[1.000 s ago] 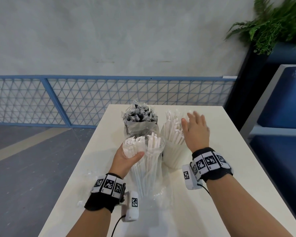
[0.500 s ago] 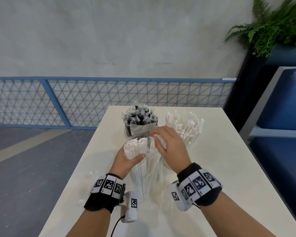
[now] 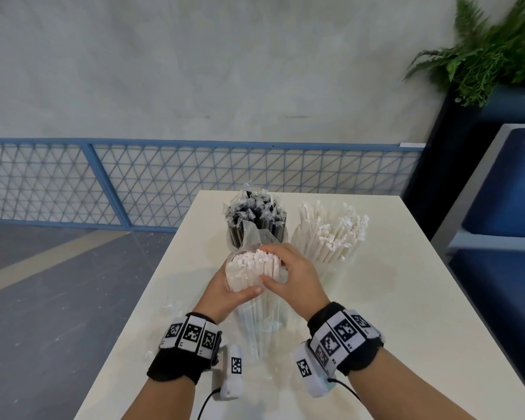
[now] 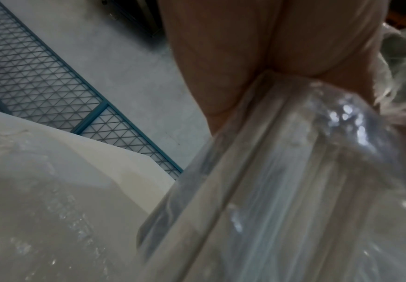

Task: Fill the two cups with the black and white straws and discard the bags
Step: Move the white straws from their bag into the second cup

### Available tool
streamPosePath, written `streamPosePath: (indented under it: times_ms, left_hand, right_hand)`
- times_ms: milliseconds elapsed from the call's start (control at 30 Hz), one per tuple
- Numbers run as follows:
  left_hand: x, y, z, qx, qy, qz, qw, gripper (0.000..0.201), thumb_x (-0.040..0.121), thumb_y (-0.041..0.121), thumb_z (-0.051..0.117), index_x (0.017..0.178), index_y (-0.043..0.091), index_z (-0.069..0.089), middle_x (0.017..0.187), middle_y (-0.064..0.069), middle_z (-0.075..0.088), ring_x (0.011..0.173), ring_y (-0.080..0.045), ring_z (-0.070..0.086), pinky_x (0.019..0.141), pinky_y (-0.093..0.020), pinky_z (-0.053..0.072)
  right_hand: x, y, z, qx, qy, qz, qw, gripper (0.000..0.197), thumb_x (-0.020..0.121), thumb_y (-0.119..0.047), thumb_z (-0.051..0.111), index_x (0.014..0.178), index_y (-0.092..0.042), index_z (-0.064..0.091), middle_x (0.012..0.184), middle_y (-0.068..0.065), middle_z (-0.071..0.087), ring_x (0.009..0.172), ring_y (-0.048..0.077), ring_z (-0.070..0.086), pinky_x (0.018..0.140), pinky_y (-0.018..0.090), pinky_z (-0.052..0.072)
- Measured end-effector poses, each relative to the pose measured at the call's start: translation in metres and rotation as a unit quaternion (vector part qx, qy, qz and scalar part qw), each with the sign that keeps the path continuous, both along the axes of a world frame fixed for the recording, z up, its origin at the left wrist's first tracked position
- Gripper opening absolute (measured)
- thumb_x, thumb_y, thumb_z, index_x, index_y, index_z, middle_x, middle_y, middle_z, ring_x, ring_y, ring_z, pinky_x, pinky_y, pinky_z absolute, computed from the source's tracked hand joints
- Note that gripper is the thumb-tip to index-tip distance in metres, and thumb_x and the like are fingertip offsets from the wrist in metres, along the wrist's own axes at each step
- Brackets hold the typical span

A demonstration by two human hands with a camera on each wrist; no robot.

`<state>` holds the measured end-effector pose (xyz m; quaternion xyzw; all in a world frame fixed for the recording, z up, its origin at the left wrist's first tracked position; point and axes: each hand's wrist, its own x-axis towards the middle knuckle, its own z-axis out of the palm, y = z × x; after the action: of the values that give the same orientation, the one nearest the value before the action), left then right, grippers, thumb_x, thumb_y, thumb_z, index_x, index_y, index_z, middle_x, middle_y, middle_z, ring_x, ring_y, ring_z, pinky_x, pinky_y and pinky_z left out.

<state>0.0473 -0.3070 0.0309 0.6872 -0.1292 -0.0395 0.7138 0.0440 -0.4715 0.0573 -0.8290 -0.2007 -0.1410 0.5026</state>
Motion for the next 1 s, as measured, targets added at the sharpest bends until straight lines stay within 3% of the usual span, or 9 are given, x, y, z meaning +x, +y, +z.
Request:
streamPosePath:
  times_ms: [67,200,367,467,567,667,767,900,1000]
  left_hand:
    - [-0.001,0.0,0.0,0.007,0.003,-0.021,1.0,0.068,0.062,0.01,0.078,0.121,0.024,0.047,0.119,0.001,0.06,0.111,-0.005,0.059,0.086,-0.017,0.048]
    - [-0.001,-0.002,-0.002,0.023,0.018,-0.052,0.998,0.075,0.069,-0.01,0.071,0.13,0.02,0.038,0.119,0.008,0.057,0.107,0.005,0.058,0.084,-0.011,0.047]
    - [-0.001,-0.001,-0.009,0.032,0.043,-0.038,0.998,0.075,0.056,0.027,0.08,0.124,0.019,0.05,0.117,0.005,0.064,0.113,-0.008,0.059,0.089,-0.018,0.049]
    - [-0.001,-0.002,-0.012,0.038,0.044,-0.027,0.998,0.071,0.056,0.03,0.079,0.121,0.015,0.054,0.116,0.004,0.065,0.111,-0.009,0.061,0.091,-0.02,0.048]
    - [-0.001,-0.002,-0.014,0.038,0.049,-0.01,0.998,0.068,0.056,0.031,0.078,0.118,0.012,0.057,0.113,0.002,0.067,0.106,-0.008,0.064,0.085,-0.017,0.049]
    - [-0.001,-0.003,-0.015,0.059,0.046,0.023,0.997,0.048,0.066,0.019,0.08,0.11,0.02,0.061,0.106,0.005,0.07,0.102,-0.006,0.065,0.084,-0.016,0.05]
    - [-0.002,-0.004,-0.015,0.08,0.036,0.063,0.994,0.033,0.074,0.005,0.074,0.098,0.026,0.065,0.088,0.014,0.073,0.09,-0.001,0.068,0.075,-0.012,0.05]
    - [-0.001,-0.005,-0.015,0.101,0.035,0.084,0.991,0.022,0.074,0.008,0.074,0.093,0.018,0.069,0.087,0.006,0.073,0.085,-0.006,0.069,0.075,-0.017,0.051]
    - [0.0,-0.004,-0.016,0.1,0.05,0.085,0.99,0.021,0.075,0.012,0.074,0.095,0.012,0.069,0.092,-0.002,0.074,0.088,-0.012,0.07,0.081,-0.024,0.052]
  right_hand:
    - [0.0,0.002,-0.001,0.001,0.011,-0.002,1.0,0.05,0.07,-0.007,0.073,0.117,-0.018,0.057,0.112,-0.005,0.058,0.101,0.0,0.053,0.09,0.006,0.037]
    - [0.0,0.004,-0.006,-0.02,0.066,-0.017,0.997,0.056,0.071,-0.01,0.073,0.122,-0.017,0.05,0.11,-0.002,0.062,0.099,0.008,0.057,0.088,0.012,0.042]
    - [0.002,0.002,-0.009,0.085,0.127,0.002,0.988,0.047,0.067,-0.004,0.077,0.106,-0.017,0.055,0.092,-0.007,0.063,0.083,-0.007,0.059,0.074,0.009,0.046]
    - [0.001,0.002,-0.015,0.184,0.186,0.011,0.965,0.048,0.066,0.0,0.079,0.107,-0.013,0.058,0.097,-0.002,0.067,0.091,0.002,0.064,0.079,0.02,0.053]
    - [0.0,0.003,-0.018,0.186,0.217,0.026,0.958,0.039,0.073,-0.007,0.076,0.109,-0.01,0.062,0.105,0.005,0.069,0.098,0.013,0.066,0.084,0.023,0.053]
    - [-0.002,0.003,-0.015,0.187,0.206,0.011,0.961,0.027,0.079,-0.013,0.072,0.105,-0.015,0.063,0.1,-0.001,0.069,0.094,0.004,0.065,0.083,0.018,0.051]
    - [-0.004,0.003,-0.01,0.197,0.182,-0.013,0.963,0.024,0.083,-0.015,0.067,0.105,-0.021,0.06,0.098,-0.009,0.067,0.088,-0.009,0.062,0.08,0.01,0.047]
    - [-0.001,0.001,0.003,0.213,0.151,-0.049,0.964,0.036,0.087,-0.021,0.062,0.121,-0.014,0.053,0.111,-0.006,0.064,0.102,-0.004,0.059,0.097,0.024,0.045]
    - [0.004,-0.002,0.019,0.235,0.124,-0.074,0.961,0.06,0.087,-0.033,0.06,0.138,-0.01,0.038,0.138,0.0,0.048,0.129,0.011,0.042,0.113,0.033,0.031]
